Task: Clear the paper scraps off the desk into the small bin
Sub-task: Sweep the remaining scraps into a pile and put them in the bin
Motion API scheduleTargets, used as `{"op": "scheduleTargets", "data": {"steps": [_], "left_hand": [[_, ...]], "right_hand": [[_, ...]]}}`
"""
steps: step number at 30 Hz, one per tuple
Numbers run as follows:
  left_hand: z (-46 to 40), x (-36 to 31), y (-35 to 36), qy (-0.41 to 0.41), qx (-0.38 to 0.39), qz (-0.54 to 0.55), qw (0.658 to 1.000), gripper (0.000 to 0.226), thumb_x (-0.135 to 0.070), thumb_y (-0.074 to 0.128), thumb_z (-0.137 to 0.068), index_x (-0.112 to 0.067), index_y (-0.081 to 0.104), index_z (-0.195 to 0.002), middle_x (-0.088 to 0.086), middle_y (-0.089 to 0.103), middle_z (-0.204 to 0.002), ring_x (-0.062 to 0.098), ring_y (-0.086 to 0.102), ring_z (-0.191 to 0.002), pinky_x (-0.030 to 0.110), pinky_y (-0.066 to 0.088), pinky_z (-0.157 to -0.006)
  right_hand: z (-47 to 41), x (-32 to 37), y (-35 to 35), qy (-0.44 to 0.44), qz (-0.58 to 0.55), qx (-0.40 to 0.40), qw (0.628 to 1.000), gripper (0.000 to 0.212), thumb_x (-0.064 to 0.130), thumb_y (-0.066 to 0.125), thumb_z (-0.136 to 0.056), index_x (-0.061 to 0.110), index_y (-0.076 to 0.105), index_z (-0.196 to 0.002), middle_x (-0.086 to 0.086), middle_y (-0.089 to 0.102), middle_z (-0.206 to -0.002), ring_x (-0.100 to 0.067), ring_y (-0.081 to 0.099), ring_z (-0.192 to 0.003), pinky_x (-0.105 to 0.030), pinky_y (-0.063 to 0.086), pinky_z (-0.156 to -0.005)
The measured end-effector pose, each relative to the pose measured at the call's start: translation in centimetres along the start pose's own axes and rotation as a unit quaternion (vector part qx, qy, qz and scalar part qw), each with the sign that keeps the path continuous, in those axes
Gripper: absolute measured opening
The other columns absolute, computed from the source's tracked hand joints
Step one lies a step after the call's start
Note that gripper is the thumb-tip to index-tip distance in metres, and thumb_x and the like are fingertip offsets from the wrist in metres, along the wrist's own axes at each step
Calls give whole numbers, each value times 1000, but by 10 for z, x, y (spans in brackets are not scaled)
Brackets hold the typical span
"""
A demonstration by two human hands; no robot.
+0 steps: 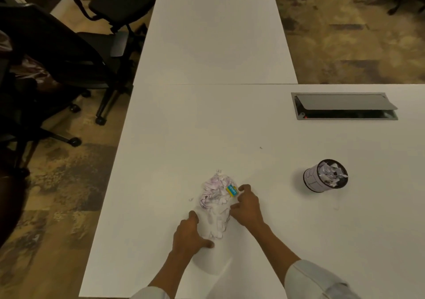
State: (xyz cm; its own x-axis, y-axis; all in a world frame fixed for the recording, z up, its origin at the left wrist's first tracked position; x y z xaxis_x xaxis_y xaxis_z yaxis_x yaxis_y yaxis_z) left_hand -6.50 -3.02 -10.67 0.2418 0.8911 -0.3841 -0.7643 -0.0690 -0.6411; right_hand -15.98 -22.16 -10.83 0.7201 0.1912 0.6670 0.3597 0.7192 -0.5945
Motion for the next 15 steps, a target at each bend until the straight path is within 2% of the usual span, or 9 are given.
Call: {"op": "scheduleTargets", "data": {"steps": [2, 4, 6, 8, 10, 12, 14, 15], "left_hand": [[-4, -1, 3, -18, -25, 97, 995, 79, -46, 93, -43, -18, 42, -96, 8, 67, -80, 22, 68, -53, 32, 55, -52], [-8, -5, 3, -23, -45, 188, 981, 67, -30, 94, -52, -14, 42, -91, 14, 68, -65, 20, 65, -41, 34, 55, -45], [-13, -9, 2, -18, -54, 244, 968, 59, -18, 91, -57, -11, 43, -92, 11, 69, -58, 19, 67, -44, 36, 58, -51], [-18, -9, 1, -19, -53, 293, 955, 51, -6, 86, -60, -9, 46, -92, 7, 70, -60, 19, 71, -53, 39, 62, -62], [-22, -6, -2, -23, -49, 352, 934, 43, 7, 78, -64, -5, 47, -92, 10, 70, -68, 23, 73, -65, 40, 62, -69], [-24, 0, -8, -24, -63, 404, 912, 40, 16, 71, -67, -5, 47, -90, 13, 70, -73, 29, 73, -74, 39, 61, -69], [-24, 8, -17, -21, -102, 412, 905, 39, 15, 71, -69, -11, 47, -86, 10, 66, -74, 29, 68, -74, 40, 60, -65], [-23, 11, -23, -16, -123, 386, 914, 39, 10, 72, -68, -14, 47, -85, 8, 65, -74, 25, 65, -69, 40, 60, -65]], "right_hand": [[4, 4, 1, -19, -52, -17, 998, 60, 1, 71, -60, 20, 41, -108, -3, 51, -96, -14, 60, -64, -9, 43, -51], [18, 0, -3, -30, -58, -49, 997, 65, 15, 78, -55, 27, 39, -106, 5, 48, -95, -8, 59, -60, -10, 43, -52], [36, -13, -1, -24, -43, -51, 997, 73, 37, 80, -46, 30, 38, -105, 13, 46, -93, -4, 58, -55, -10, 39, -52], [54, -27, 11, -11, -25, -15, 1000, 83, 49, 80, -39, 33, 35, -107, 16, 45, -95, -3, 60, -55, -8, 38, -51], [66, -32, 27, -3, -6, 24, 1000, 86, 49, 82, -40, 37, 31, -108, 17, 43, -100, 2, 62, -60, -9, 40, -53], [66, -27, 37, -2, -18, 16, 1000, 80, 40, 85, -46, 35, 32, -106, 15, 42, -103, 3, 63, -59, -8, 40, -55], [56, -15, 39, 2, -48, -12, 999, 73, 32, 87, -51, 32, 35, -102, 13, 42, -102, 3, 64, -58, -6, 40, -55], [49, -9, 38, 1, -65, -27, 998, 70, 28, 87, -54, 31, 36, -101, 12, 42, -101, 3, 64, -59, -6, 41, -55]]}}
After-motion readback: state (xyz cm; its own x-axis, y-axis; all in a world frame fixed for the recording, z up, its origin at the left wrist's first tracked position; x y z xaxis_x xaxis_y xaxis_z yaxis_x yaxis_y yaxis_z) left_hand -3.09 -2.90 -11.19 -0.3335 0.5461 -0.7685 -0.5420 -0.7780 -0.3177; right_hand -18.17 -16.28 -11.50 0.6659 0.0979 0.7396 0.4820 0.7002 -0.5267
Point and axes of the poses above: each hand's wrist, its own z-axis away from the middle knuckle, its own y-axis out of the palm, x = y × z, the point moved 4 cm from there along -z, towards the middle knuckle
